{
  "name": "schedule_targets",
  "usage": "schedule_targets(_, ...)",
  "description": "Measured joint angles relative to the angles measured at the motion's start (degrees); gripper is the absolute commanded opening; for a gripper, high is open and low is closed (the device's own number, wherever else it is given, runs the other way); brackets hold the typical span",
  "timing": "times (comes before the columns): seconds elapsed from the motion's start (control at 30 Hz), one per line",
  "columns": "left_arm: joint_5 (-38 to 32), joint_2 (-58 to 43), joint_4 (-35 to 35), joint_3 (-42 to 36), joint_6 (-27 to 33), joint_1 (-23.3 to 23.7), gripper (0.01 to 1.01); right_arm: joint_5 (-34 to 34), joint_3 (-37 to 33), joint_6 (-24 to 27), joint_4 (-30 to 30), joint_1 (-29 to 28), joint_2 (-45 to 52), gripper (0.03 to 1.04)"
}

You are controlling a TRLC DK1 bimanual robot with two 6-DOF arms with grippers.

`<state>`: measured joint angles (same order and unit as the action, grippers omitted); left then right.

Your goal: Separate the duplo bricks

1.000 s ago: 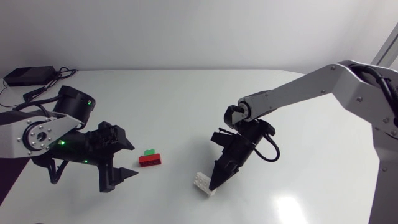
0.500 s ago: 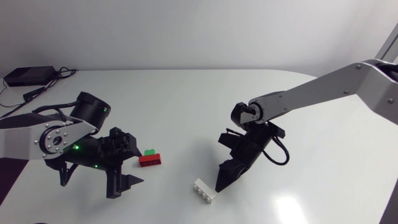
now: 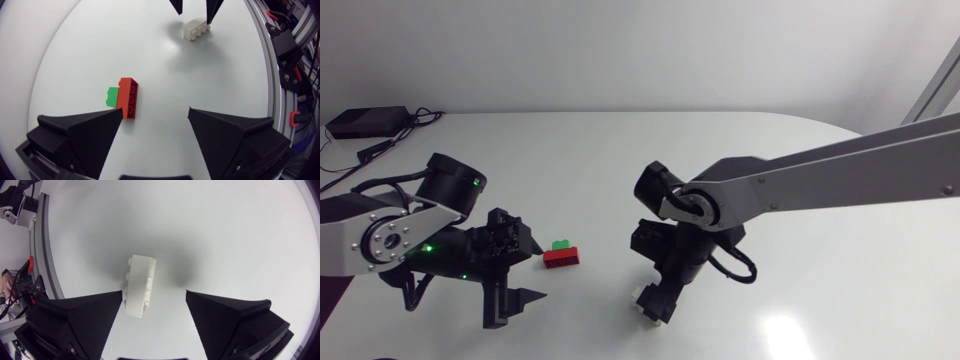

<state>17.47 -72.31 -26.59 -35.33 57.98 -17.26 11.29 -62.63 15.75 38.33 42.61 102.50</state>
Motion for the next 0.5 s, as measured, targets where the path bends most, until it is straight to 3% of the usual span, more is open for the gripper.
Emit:
schedule_targets(0.13,0.0,1.75,0.02,0.37,0.0,0.0,0.911,-4.55,0.09,-0.96,-0.26,2.08,-0.35,0.92)
schedule_targets(0.3,0.0,2.4,0.0,0.61,-0.02,0.0,0.911,-6.45,0.31,-1.49,-1.07,3.26,-0.35,0.81)
schedule_targets(0.4,0.0,3.02,0.0,0.85,-0.09,0.0,0.911,-6.8,0.31,-1.49,-1.27,4.5,-0.35,0.74)
schedule_targets(0.5,-0.2,3.74,-0.04,0.98,-0.17,0.0,0.911,-6.84,0.31,-1.49,-1.27,5.09,-0.35,0.57)
